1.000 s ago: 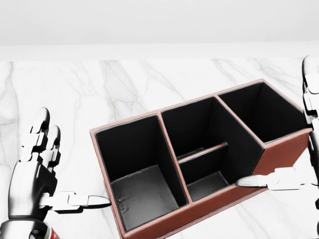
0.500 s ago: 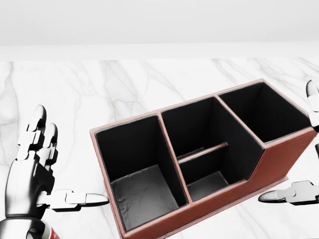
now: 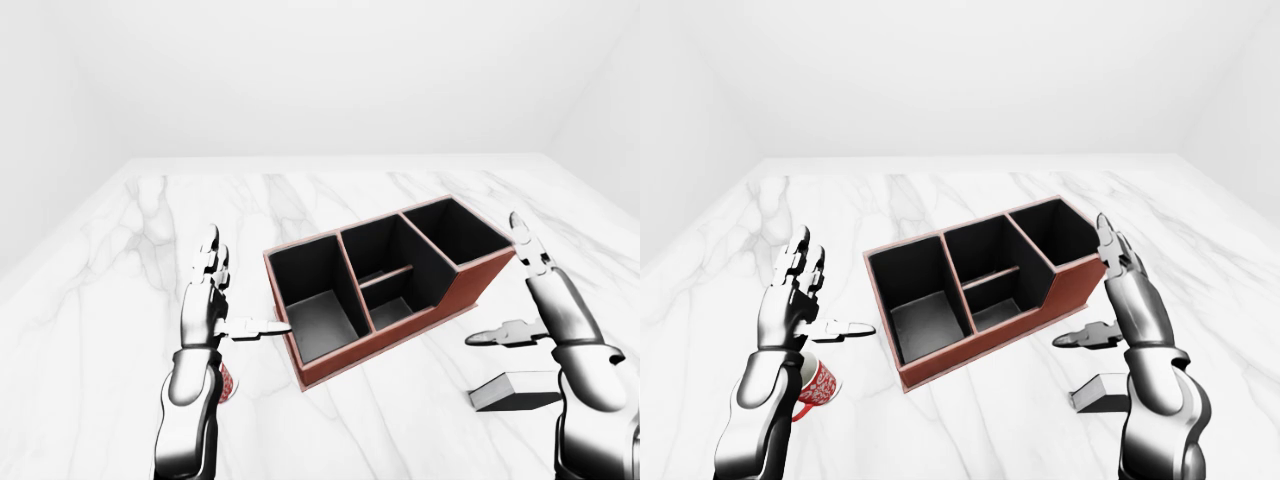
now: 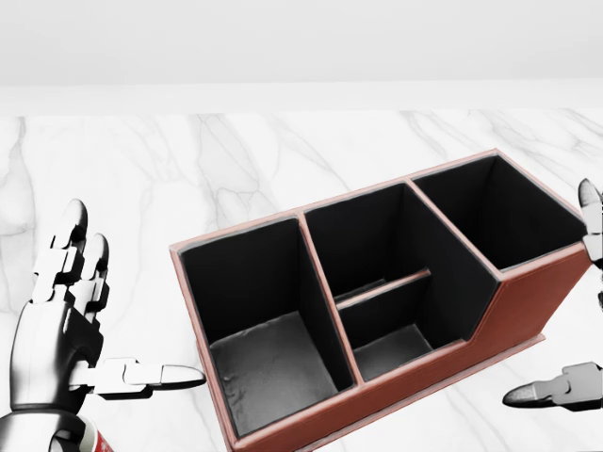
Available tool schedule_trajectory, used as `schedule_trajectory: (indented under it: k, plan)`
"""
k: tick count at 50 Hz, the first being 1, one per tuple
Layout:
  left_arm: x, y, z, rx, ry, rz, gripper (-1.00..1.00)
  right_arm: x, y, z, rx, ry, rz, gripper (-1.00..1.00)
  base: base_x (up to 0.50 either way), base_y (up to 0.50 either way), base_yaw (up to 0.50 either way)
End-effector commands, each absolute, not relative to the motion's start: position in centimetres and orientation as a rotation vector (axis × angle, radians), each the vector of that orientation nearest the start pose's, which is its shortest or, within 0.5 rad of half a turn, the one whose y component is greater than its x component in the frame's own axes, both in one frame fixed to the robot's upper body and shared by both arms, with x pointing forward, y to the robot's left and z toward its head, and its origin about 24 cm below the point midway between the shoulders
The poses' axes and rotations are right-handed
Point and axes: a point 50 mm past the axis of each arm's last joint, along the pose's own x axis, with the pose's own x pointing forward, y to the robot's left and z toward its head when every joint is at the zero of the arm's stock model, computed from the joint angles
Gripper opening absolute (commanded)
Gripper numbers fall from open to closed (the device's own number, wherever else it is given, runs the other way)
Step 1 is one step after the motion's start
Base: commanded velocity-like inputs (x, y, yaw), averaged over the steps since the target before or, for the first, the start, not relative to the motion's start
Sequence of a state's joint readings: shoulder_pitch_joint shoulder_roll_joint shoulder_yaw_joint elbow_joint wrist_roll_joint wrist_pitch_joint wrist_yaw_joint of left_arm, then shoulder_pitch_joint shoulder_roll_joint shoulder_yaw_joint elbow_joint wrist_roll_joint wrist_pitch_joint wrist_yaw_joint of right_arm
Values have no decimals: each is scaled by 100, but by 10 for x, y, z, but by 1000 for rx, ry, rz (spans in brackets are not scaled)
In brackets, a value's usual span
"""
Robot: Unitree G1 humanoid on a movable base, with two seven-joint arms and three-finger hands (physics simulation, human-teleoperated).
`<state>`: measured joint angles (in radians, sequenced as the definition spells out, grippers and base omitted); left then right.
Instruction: Pick up the book and place it in the back compartment of the caddy.
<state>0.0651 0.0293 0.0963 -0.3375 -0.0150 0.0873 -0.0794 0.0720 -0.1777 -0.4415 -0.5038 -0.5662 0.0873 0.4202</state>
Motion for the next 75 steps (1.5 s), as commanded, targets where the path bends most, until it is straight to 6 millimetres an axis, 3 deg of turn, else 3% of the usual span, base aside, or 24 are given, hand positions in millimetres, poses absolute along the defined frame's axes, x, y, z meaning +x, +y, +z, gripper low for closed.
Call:
schedule_trajectory:
  k: [1, 75]
  plan:
    - [236, 176, 97, 39, -185, 28, 100, 203, -257, 135, -874, -28, -151, 100, 0, 0, 0]
    - [238, 177, 95, 40, -177, 31, 100, 188, -277, 95, -1020, 168, -84, 100, 0, 0, 0]
